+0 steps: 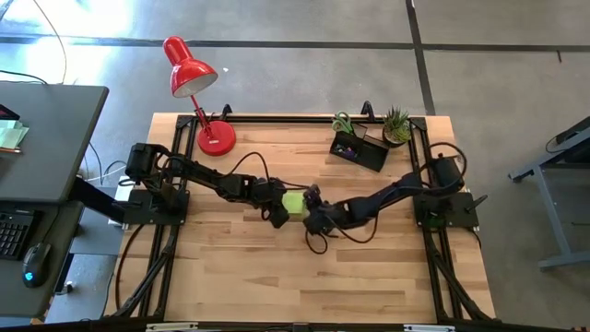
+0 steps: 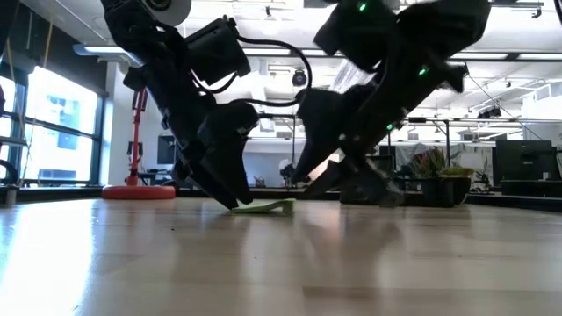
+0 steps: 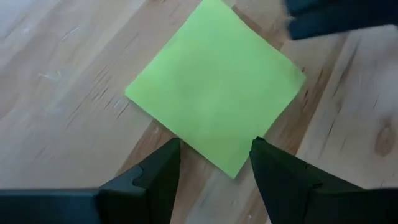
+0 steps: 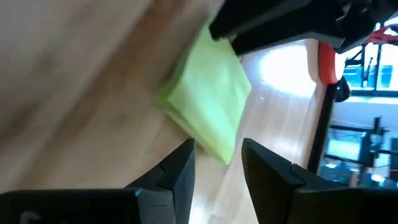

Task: Pick and place office supplies into organizer
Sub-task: Put the green sticky notes into the black desk organizer

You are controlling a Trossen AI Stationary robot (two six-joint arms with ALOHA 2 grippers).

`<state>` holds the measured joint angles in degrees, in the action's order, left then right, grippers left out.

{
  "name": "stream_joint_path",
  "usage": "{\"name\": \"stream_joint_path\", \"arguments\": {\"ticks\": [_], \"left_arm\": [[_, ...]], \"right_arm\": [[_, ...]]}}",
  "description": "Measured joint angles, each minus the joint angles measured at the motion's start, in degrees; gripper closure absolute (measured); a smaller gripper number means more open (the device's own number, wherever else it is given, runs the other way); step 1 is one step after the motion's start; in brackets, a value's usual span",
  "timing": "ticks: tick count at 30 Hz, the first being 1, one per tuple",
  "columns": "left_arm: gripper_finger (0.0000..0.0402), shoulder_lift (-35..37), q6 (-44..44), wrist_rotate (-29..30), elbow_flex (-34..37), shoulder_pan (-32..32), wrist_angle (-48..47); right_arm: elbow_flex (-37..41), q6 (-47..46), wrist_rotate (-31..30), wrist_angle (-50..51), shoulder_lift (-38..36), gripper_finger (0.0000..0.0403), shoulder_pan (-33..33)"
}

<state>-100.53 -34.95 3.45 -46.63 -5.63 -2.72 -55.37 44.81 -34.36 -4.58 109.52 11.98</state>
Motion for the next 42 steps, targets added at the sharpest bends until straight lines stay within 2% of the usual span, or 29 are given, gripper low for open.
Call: {"name": "stream_joint_path", "arguments": {"ticks": [4, 8, 10, 14, 17, 23, 29, 35, 42], "left_arm": [[0.0218, 0.0, -1.09, 0.0, 0.0, 0.0, 0.33], [0.0218, 0.0, -0.85, 0.19, 0.02, 0.04, 1.83], [0.0218, -0.02, 0.53, 1.62, 0.02, 0.1, 2.54], [0.0218, -0.02, 2.15, 4.53, -0.15, 0.04, 2.66], [0.0218, -0.02, 2.06, 3.93, -0.2, -0.04, 3.08], [0.0218, -0.02, 1.54, -3.31, -0.24, 0.13, 7.26], [0.0218, -0.02, 1.54, -2.86, -0.24, 0.0, 6.49], [0.0218, -0.02, 2.1, -2.81, -0.24, 0.07, 5.56], [0.0218, 0.0, 3.05, -2.39, -0.24, 0.0, 5.72]], "right_arm": [[0.0, -6.46, 4.26, 1.2, -1.85, 0.0279, 2.05], [0.0, -11.82, 16.15, -3.6, -2.05, 0.0279, 2.49], [-0.08, -12.87, 18.93, -5.53, -1.42, 0.0279, 2.17], [-0.04, -12.45, 13.79, -4.07, -0.7, 0.0279, 1.24], [-0.04, -12.47, 12.38, -3.38, -0.7, 0.0279, 0.07], [-0.04, -14.87, 16.32, -1.85, -0.7, 0.0279, -1.98], [-0.04, -16.77, 17.36, -2.85, -0.27, 0.0279, -1.83], [-0.12, -16.31, 17.31, -6.77, 3.38, 0.0279, -2.2], [-0.26, -16.51, 9.03, -6.89, 4.35, 0.0279, -1.6]]}}
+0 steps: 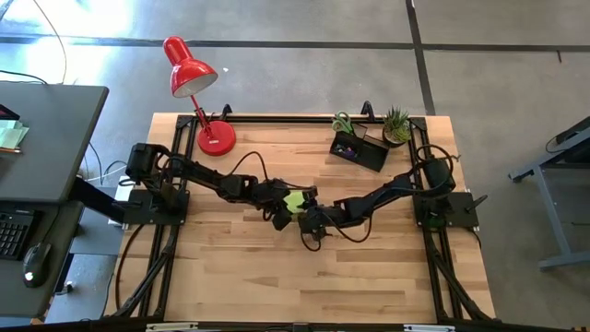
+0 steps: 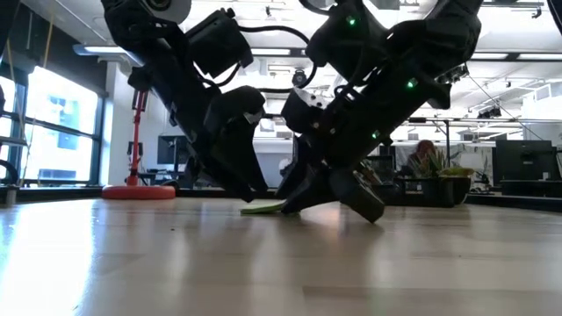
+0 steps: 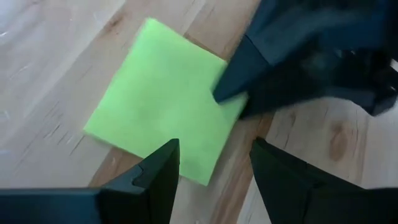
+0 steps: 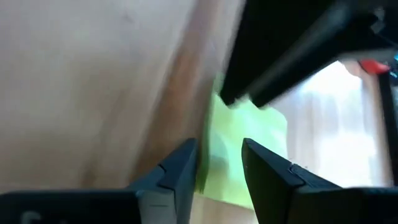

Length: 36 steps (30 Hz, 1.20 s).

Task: Pick and place office supplies into organizer
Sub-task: Put the green sticky notes into the black desk organizer

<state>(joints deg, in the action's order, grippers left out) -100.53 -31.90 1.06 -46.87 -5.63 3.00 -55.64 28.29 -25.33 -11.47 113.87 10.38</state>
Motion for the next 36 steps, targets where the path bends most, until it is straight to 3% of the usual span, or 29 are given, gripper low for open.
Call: {"name": "stream_joint_path", "arguments": {"ticks": [11, 21, 31, 36], "left_arm": [[0.0218, 0.02, -0.02, -1.07, 0.0, 0.02, 0.15], [0.0218, 0.02, 0.76, -2.44, 0.0, 0.02, -0.11], [0.0218, 0.04, 1.88, -5.62, 0.0, 0.02, -2.75], [0.0218, 0.05, 2.09, -6.05, -0.01, 0.02, -3.19]], "right_arm": [[0.09, 0.47, -3.71, -0.08, -0.02, 0.0289, -0.23], [0.09, 0.11, -3.72, 2.39, 0.03, 0.0397, -2.67], [0.13, 0.85, -4.43, 2.91, -0.37, 0.0401, -3.17], [0.57, 1.32, -5.0, 9.01, -3.3, 0.0402, -1.94]]}}
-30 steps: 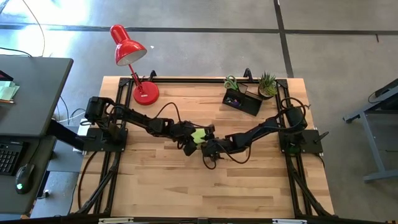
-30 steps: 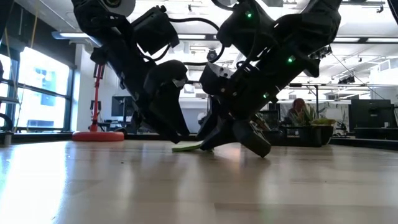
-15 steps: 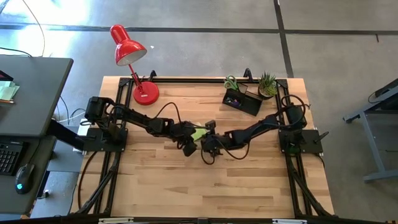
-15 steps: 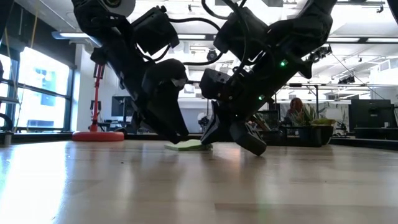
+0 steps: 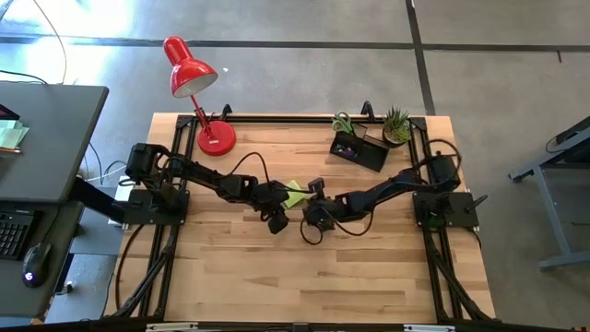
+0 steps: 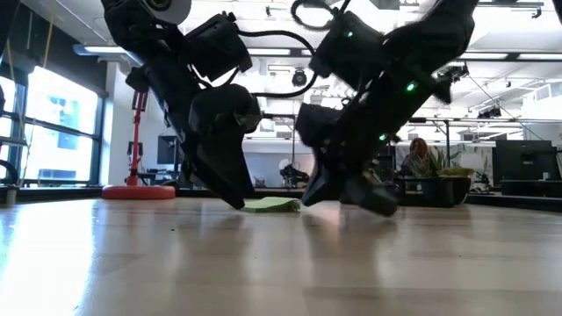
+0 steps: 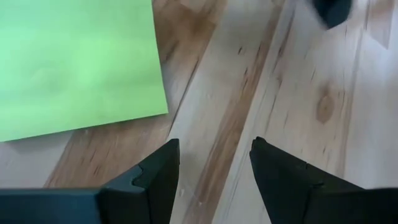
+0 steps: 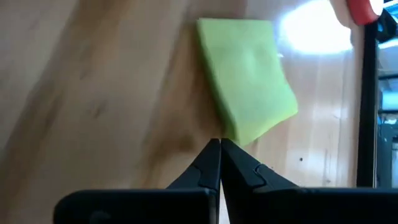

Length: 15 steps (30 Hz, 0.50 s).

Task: Pick and place office supplies into organizer
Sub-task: Put the green sticky notes into the black desk organizer

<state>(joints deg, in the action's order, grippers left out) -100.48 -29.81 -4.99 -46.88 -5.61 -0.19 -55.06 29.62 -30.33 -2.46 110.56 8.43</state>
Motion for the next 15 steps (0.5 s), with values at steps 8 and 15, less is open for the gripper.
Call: {"name": "stream_joint_path", "arguments": {"ticks": [8, 15], "left_arm": [[0.0218, 1.27, 3.14, 0.22, -1.49, -0.02, -1.55], [0.0218, 6.82, 9.18, 26.39, -8.48, 0.01, -11.96]], "right_arm": [[-0.09, -6.68, 3.15, 10.91, -4.48, 0.0399, 2.51], [-0.2, -7.09, 3.82, 9.03, -4.5, 0.0357, 2.5]]}}
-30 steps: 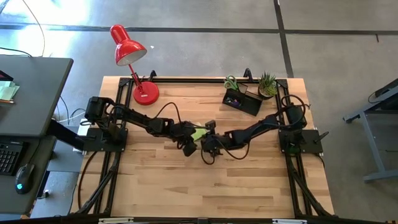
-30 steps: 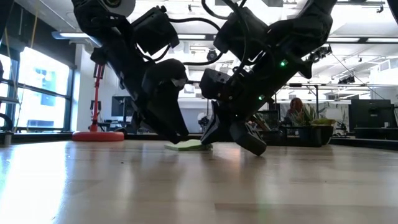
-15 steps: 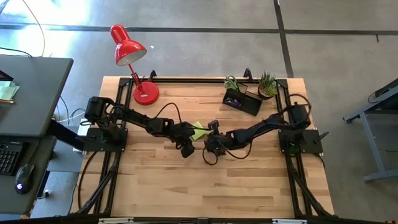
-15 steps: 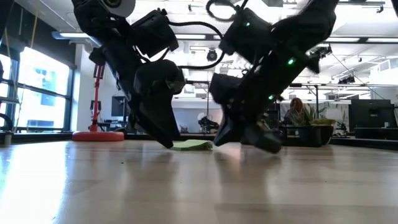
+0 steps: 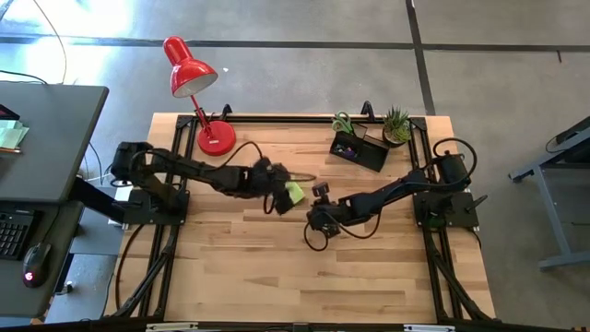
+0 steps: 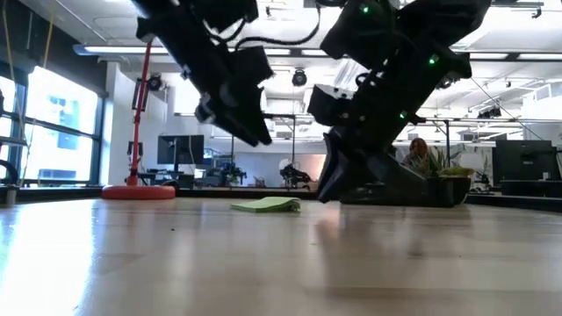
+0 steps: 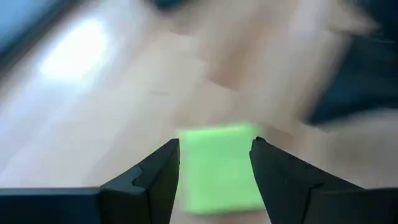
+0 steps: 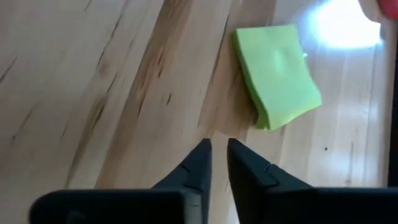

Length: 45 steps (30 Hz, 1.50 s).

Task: Pick and place office supplies into organizer
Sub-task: Put the green sticky notes into the black desk organizer

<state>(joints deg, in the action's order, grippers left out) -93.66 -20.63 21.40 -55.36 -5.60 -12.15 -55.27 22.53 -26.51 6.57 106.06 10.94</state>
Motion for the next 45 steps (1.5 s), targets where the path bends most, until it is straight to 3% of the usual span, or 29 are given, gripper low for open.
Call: {"name": "stream_joint_path", "arguments": {"ticks": [3, 10, 17, 23, 29, 34, 45], "left_arm": [[0.0218, -0.24, -0.14, 7.65, -0.73, -1.49, -3.76], [0.0218, -6.4, -6.04, 8.74, -0.71, -7.62, -10.15], [0.0218, -12.2, -4.01, 3.81, -0.67, -9.66, -4.06], [0.0218, -12.95, -3.8, 1.72, -0.8, -9.78, -2.72], [0.0218, -13.04, -4.34, -2.18, -0.8, -9.87, -2.38], [0.0218, -13.21, -5.33, -6.74, -0.82, -9.8, -1.53], [0.0218, -13.32, -5.28, -8.55, -0.82, -9.08, -0.85]], "right_arm": [[0.0, 0.24, -0.02, -1.99, 0.0, 0.0332, -0.06], [-0.1, 7.71, 0.08, -8.5, 0.16, 0.0294, -0.73], [-0.18, 13.83, 0.91, -11.19, 1.59, 0.0289, -4.05], [-0.17, 19.63, 5.96, -11.74, 4.46, 0.0289, -6.07], [-0.35, 22.61, 0.21, -13.74, 6.08, 0.0289, -5.26], [-0.31, 24.9, -0.02, -15.23, 6.19, 0.0289, -5.46], [-0.2, 25.58, -0.61, -16.23, 6.25, 0.0289, -6.49]]}}
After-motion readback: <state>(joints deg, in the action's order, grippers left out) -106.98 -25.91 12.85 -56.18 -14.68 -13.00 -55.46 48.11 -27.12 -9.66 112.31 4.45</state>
